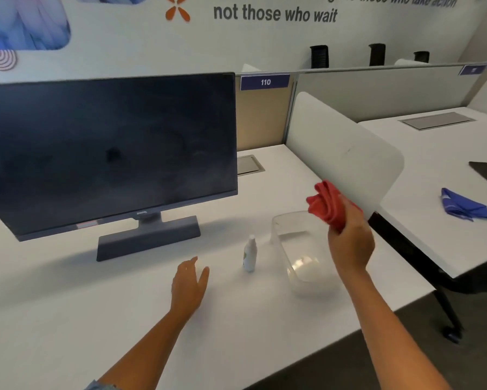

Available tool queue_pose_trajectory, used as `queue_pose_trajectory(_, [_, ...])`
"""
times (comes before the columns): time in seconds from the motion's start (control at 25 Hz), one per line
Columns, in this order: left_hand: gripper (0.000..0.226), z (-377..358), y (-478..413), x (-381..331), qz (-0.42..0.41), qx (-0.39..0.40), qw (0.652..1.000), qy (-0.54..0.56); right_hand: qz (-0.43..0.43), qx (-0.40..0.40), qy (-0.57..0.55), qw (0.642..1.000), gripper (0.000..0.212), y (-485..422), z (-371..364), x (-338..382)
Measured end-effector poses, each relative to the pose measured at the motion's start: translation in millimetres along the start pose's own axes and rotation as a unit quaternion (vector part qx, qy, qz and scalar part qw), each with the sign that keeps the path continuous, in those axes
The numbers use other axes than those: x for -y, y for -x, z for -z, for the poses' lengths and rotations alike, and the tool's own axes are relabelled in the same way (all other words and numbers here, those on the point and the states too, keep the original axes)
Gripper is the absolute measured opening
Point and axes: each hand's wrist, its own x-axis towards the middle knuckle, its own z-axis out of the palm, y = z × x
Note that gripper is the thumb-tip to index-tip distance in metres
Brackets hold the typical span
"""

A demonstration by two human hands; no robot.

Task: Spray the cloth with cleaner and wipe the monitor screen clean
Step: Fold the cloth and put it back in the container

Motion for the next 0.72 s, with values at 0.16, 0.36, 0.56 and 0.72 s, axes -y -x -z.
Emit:
queue_pose_trajectory(0.16, [0.076, -11, 16, 30, -0.08, 0.033, 0.978, -0.188, 0.054, 0.163, 0.154, 0.973, 0.027, 54, -29, -23])
queue_pose_trajectory(0.36, [0.113, -10, 24, 43, -0.112, 0.015, 0.975, -0.191, -0.023, 0.331, 0.2, 0.922, 0.025, 48, -35, -38])
queue_pose_trajectory(0.56, [0.106, -12, 29, 43, -0.108, 0.001, 0.976, -0.188, -0.064, 0.569, 0.158, 0.805, 0.009, 29, -41, -35])
queue_pose_trajectory(0.72, [0.102, -12, 30, 43, -0.113, -0.01, 0.976, -0.185, -0.098, 0.674, 0.181, 0.709, 0.014, 9, -36, -28])
